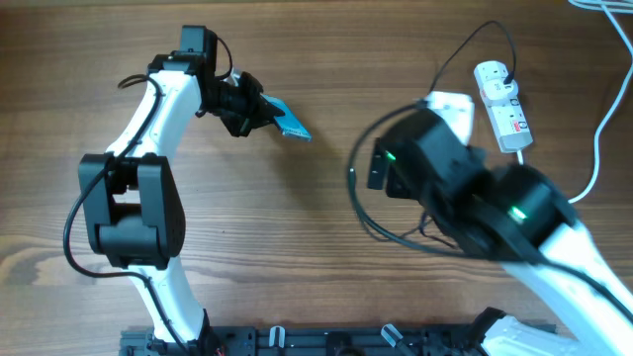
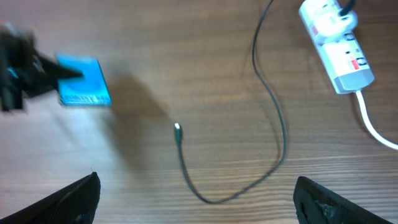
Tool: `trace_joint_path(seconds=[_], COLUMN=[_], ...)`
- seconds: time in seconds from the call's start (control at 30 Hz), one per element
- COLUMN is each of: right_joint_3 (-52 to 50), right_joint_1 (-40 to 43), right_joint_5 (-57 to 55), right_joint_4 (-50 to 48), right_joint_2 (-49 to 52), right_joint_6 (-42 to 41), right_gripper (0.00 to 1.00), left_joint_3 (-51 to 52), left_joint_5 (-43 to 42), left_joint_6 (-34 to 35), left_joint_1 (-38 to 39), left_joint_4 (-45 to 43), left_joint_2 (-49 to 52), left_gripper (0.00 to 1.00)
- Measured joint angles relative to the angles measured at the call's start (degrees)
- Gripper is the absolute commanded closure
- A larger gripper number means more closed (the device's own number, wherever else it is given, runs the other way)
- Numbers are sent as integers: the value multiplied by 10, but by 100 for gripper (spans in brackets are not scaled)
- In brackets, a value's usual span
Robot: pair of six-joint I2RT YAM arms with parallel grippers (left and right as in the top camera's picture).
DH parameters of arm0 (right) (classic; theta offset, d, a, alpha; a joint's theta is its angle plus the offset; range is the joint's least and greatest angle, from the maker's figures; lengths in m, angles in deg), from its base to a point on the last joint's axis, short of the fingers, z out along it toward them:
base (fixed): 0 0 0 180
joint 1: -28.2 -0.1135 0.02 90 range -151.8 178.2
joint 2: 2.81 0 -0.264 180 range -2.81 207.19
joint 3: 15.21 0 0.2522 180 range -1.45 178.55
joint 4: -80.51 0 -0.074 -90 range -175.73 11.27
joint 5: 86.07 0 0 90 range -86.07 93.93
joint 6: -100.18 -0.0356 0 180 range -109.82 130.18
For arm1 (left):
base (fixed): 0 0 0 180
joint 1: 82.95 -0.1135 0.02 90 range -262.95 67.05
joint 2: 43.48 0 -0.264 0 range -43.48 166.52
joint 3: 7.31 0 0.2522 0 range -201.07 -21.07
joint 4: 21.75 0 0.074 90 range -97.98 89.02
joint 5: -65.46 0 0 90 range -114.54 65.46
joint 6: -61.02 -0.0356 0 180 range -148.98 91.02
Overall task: Plug charger to phone and switch on socket
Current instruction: 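Open the right gripper off the phone and move it toward the cable end, then lower the right gripper and grasp the black USB-C plug on the table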
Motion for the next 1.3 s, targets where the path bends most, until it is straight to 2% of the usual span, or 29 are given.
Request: trace_joint_path(seconds=[0.17, 0.4, 0.7, 0.73, 0.83, 0.93, 1.0, 1.1, 1.17, 1.3], right_joint_3=[0, -1, -4, -7, -26, -78, -113, -155, -174, -195], right_joint_1=[13, 50, 130, 132, 132, 131, 131, 131, 131, 131], right_joint_5=[56, 117, 250, 256, 267, 274, 276, 276, 276, 276], right_joint_4=[-1, -28, -57, -64, -101, -160, -190, -223, -243, -269], right_joint_2=[83, 197, 241, 241, 241, 241, 246, 253, 257, 260], right_joint_6=[80, 116, 231, 241, 257, 258, 256, 242, 234, 222], right_gripper=[0, 0, 1, 2, 16, 18, 18, 32, 32, 41], left_joint_3=[0, 0, 0, 0, 0, 0, 0, 0, 0, 0], left_joint_5=[16, 3, -168, -191, -233, -261, -270, -278, -281, -280], left_joint_6=[-88, -163, -263, -268, -278, -300, -324, -358, -369, -382], left_joint_1=[10, 12, -26, -37, -62, -83, -88, -88, -87, -87], left_joint_4=[1, 5, -6, -6, -6, 5, 18, 24, 21, 14], left_joint_2=[0, 0, 0, 0, 0, 0, 0, 0, 0, 0], left_gripper=[96, 96, 96, 96, 96, 96, 96, 96, 96, 96])
